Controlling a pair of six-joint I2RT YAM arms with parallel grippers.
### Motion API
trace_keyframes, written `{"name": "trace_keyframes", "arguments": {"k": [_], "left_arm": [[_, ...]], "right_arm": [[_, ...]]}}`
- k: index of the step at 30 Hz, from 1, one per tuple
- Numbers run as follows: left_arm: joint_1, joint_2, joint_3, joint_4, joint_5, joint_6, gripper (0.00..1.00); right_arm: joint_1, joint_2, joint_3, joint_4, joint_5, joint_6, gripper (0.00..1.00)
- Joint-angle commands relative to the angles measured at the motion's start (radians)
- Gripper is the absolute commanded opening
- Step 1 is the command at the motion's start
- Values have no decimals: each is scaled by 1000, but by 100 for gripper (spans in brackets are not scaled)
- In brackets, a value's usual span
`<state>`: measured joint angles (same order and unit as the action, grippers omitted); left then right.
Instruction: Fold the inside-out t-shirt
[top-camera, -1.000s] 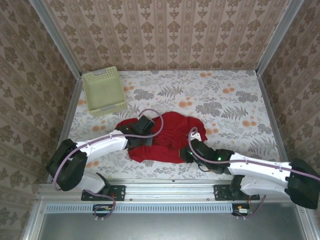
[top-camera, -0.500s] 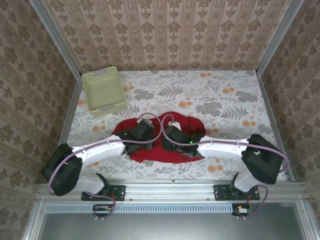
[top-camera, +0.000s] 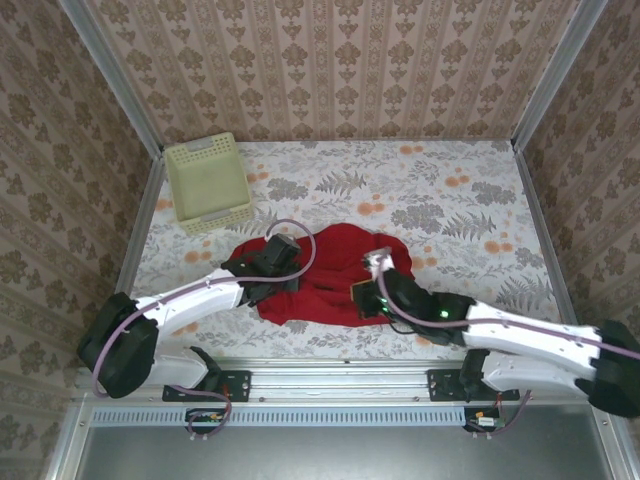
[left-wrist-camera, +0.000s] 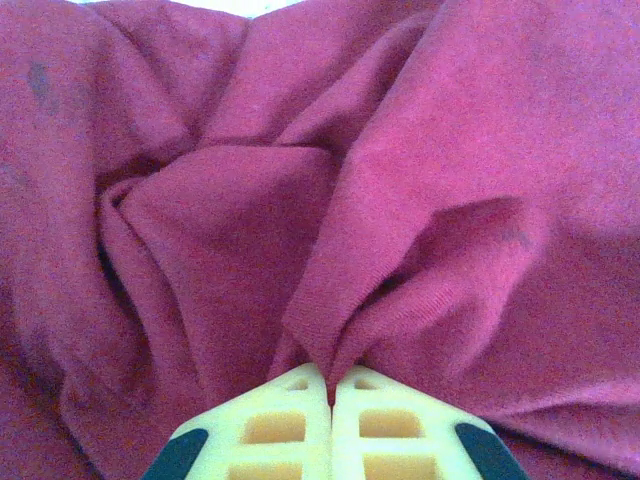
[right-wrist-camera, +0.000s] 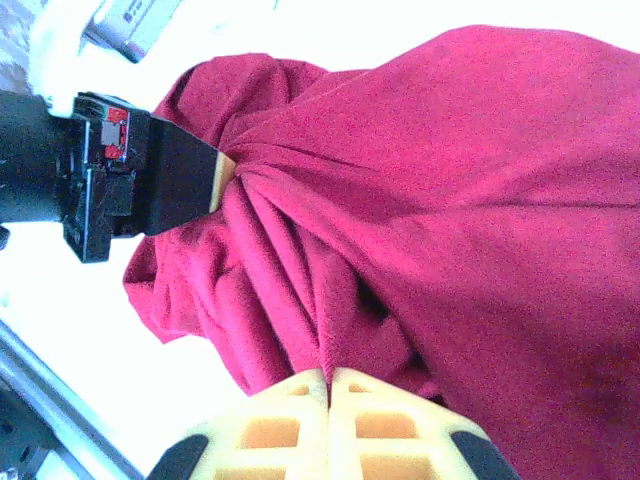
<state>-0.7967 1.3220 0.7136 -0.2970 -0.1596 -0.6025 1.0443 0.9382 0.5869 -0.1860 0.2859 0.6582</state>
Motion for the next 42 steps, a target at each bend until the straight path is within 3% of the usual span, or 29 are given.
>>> {"name": "trace_keyframes", "arguments": {"k": [1,5,7,10,14,16,24,28,31,33,38,42], "left_arm": [[9,42,14,7,23,-10,3],[-16,97,40,11,42,0,3],[-61,101,57,-4,21,17,10],[-147,70,81,-50,-51,35,25],[-231,9,72,-91,-96,30,40],[-262,-6,66,-116,-114,8,46],[-313,14,23,9,-38,-55,52],[-308,59,22,53,-17,-83,50],[-303,89,15,89,7,-92,39],[-303,101,12,97,15,-97,30],[-312,75,-32,130,18,-93,5],[-358,0,-67,141,-22,-64,0]], "right_arm": [[8,-130,-128,-82,36,44,0],[8,-200,-239,-116,29,153,0],[8,-174,-260,-107,14,190,0],[6,-130,-222,-141,28,182,16],[0,-74,-100,-241,66,104,44],[-8,-32,-41,-265,72,58,53],[-84,235,83,-193,-34,-36,59],[-90,324,89,-124,-82,-38,57],[-92,356,86,-93,-94,-35,53],[-94,364,84,-76,-96,-34,45],[-143,346,75,-62,-109,-13,6],[-215,255,39,-7,-178,30,0]]}}
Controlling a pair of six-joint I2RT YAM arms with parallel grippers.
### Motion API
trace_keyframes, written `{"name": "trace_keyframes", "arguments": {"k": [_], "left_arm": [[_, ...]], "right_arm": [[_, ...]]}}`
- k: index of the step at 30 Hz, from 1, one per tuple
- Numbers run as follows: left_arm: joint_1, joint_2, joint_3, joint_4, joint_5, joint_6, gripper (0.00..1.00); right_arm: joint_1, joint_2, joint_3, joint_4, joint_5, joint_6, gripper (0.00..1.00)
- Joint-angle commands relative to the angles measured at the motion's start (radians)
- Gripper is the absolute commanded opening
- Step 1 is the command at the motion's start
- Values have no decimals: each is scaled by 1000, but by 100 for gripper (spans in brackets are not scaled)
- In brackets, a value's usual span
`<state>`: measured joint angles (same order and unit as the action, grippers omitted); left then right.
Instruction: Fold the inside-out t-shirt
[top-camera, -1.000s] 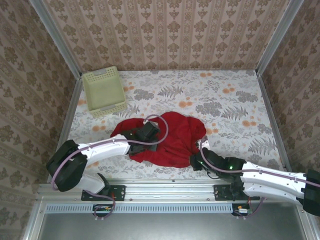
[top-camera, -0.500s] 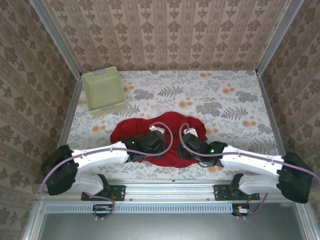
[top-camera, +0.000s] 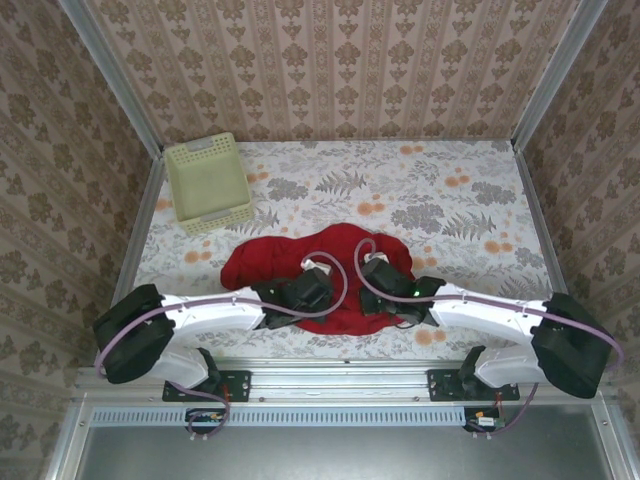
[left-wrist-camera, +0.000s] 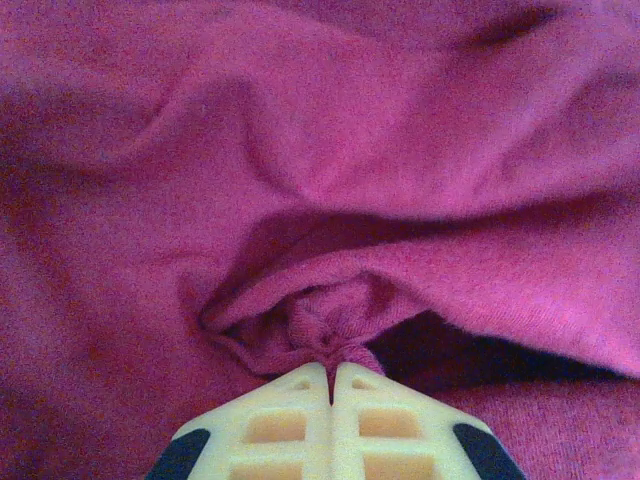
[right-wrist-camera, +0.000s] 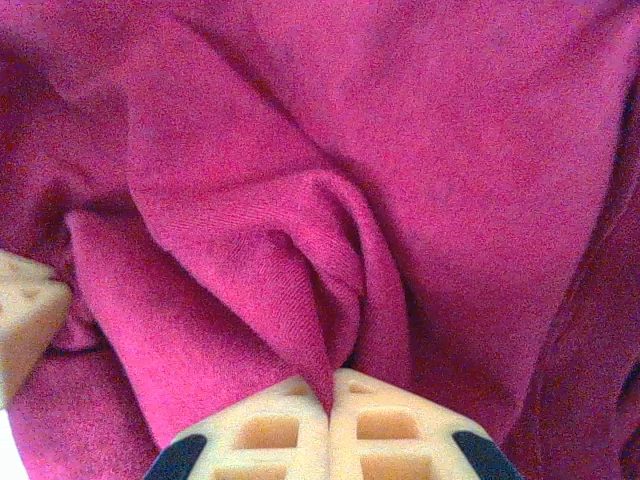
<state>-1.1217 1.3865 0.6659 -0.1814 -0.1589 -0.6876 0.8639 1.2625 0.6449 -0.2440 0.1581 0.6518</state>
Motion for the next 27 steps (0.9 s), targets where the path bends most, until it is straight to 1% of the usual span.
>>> {"name": "trace_keyframes", "arguments": {"k": [1,4,8,10,12,15,17,19,21,22,24,25,27], "left_arm": [[-50,-89,-29,23,-40,28,0],[-84,-161,-75,33,-78,34,0],[-103,-232,-159,86,-78,30,0],[-114,-252,-183,102,-72,31,0],[-125,-262,-198,123,-64,38,0],[-140,-262,-213,155,-49,52,0],[-142,-258,-218,174,-38,58,0],[-144,-252,-218,182,-33,62,0],[-145,-247,-218,190,-27,65,0],[-145,-244,-218,196,-27,64,0],[-148,-238,-218,208,-26,63,0],[-148,-233,-217,215,-23,63,0],[-151,-220,-211,226,-18,67,0]], "right_arm": [[-55,-97,-28,59,-63,50,0],[-123,-179,-64,79,-92,86,0],[-240,-251,-133,127,-163,126,0],[-293,-249,-161,153,-208,137,0],[-325,-228,-182,182,-241,143,0],[-341,-177,-181,203,-268,138,0],[-341,-166,-169,180,-261,118,0],[-334,-189,-152,124,-230,78,12],[-315,-223,-128,15,-174,33,28],[-292,-241,-110,-54,-127,9,36],[-216,-270,-76,-173,-8,-13,49],[-169,-279,-66,-216,34,-10,52],[-97,-290,-65,-238,55,28,53]]}}
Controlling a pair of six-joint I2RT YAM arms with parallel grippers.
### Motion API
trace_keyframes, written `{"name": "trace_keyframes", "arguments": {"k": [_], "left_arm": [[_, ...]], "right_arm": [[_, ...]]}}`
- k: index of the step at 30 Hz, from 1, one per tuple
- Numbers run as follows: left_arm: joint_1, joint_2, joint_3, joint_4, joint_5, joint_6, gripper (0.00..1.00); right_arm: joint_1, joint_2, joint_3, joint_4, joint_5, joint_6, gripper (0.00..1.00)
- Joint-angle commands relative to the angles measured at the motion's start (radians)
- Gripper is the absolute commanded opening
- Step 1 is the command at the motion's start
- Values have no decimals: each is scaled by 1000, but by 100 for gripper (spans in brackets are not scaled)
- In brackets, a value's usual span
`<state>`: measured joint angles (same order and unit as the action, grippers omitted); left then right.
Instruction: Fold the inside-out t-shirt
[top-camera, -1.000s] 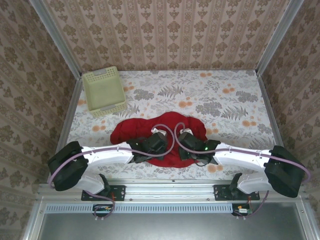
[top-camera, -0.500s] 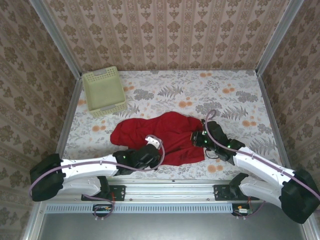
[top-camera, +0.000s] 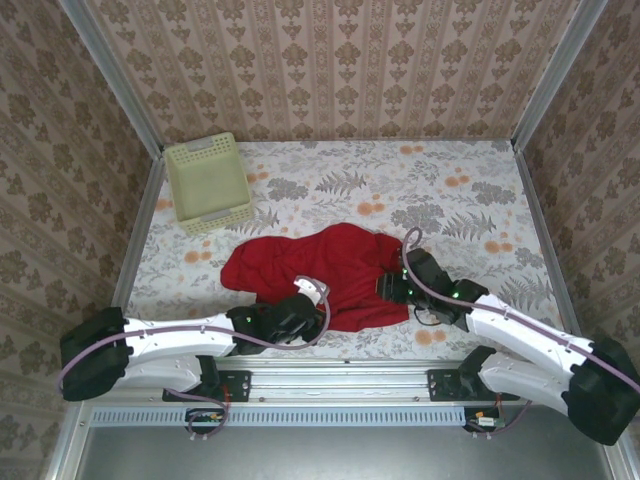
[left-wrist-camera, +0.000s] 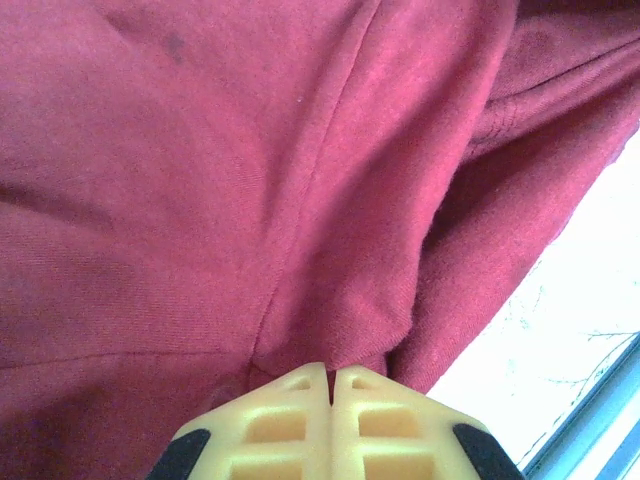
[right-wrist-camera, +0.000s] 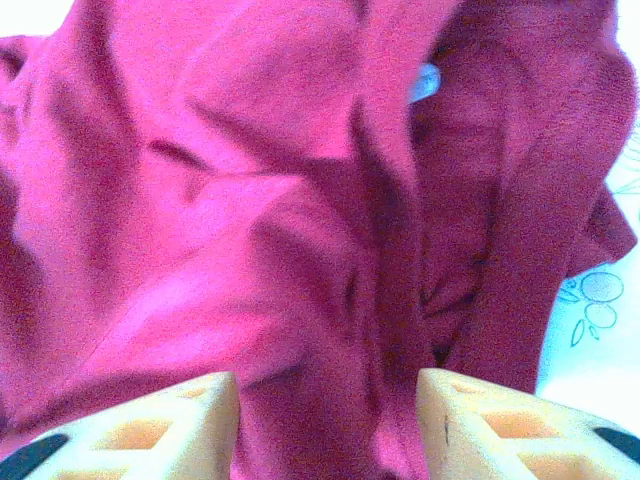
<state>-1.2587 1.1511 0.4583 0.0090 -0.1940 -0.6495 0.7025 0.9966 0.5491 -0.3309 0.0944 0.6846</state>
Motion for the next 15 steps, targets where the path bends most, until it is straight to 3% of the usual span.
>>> {"name": "trace_keyframes", "arguments": {"k": [1,6,9,15], "left_arm": [[-15,23,1,42,24,29,0],[-22,77,35,52,35,41,0],[-25,102,50,53,47,46,0],[-28,127,57,53,62,50,0]], "right_arm": [[106,-24,22,-138,116,24,52],[217,68,5,-50,142,131,47],[223,140,10,-15,146,135,44],[215,184,-23,-135,242,232,37]]}}
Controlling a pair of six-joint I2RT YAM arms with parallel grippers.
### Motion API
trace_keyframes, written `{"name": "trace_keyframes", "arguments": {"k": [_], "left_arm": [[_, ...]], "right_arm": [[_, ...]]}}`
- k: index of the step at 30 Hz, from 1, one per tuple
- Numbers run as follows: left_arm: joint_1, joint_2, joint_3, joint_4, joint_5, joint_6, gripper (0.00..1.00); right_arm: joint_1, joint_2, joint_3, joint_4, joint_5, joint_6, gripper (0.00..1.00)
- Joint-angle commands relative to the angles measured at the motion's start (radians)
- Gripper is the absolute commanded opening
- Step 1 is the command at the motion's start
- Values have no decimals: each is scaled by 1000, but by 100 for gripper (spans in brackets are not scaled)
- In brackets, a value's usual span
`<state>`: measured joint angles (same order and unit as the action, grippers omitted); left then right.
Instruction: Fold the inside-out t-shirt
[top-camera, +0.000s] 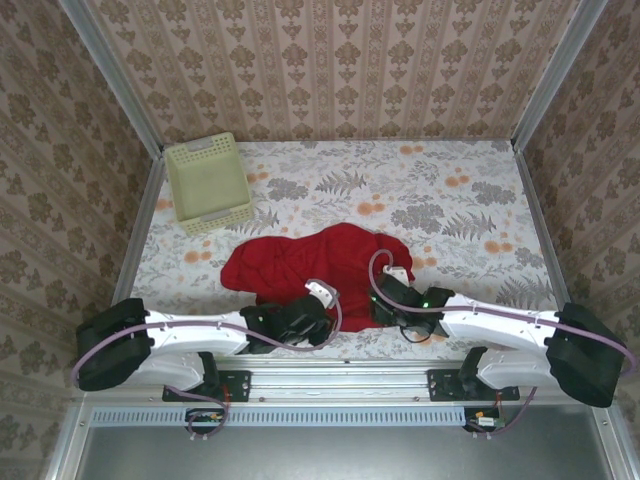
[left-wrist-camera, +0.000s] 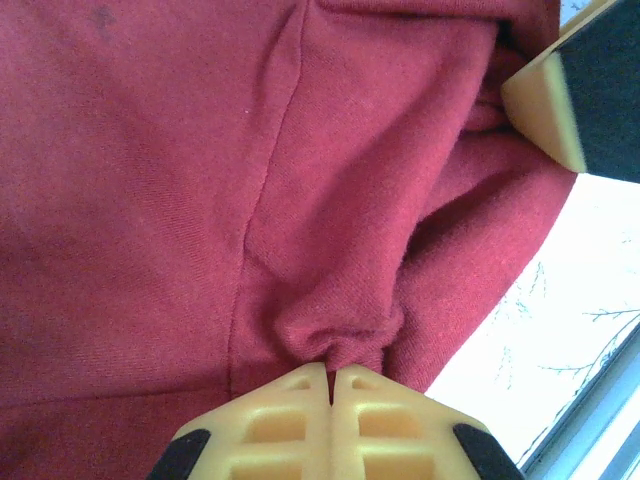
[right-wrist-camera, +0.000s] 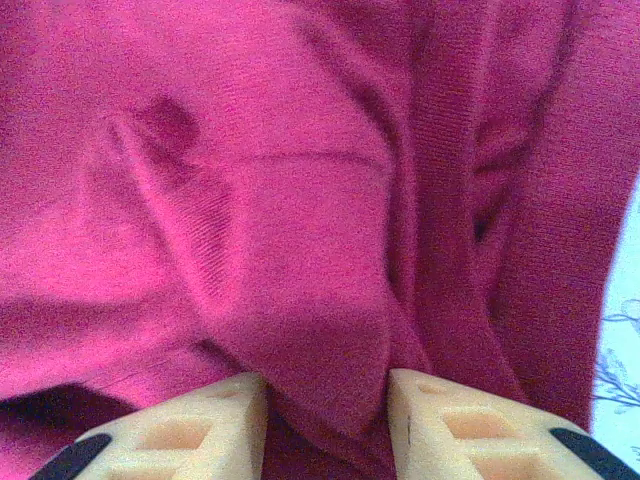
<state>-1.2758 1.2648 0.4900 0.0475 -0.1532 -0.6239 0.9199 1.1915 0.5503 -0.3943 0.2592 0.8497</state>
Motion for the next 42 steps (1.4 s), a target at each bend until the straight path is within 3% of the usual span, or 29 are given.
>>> {"name": "trace_keyframes", "arguments": {"k": [1,7,10,17,26,38,42], "left_arm": [[-11,20,28,16,25,26,0],[-19,57,60,4,37,41,0],[-20,67,71,1,37,44,0],[-20,64,70,1,24,38,0],[-22,42,60,-9,10,34,0],[-22,29,50,-11,1,30,0],[-22,31,50,-11,0,30,0]], "right_arm": [[-9,-33,-36,-82,77,72,37],[0,-195,12,-217,121,6,46],[35,-206,52,-232,105,-20,45],[132,-49,101,-78,28,-75,37],[131,147,173,-70,131,-122,33],[129,298,240,-94,232,-169,36],[129,306,241,-107,246,-166,45]]}}
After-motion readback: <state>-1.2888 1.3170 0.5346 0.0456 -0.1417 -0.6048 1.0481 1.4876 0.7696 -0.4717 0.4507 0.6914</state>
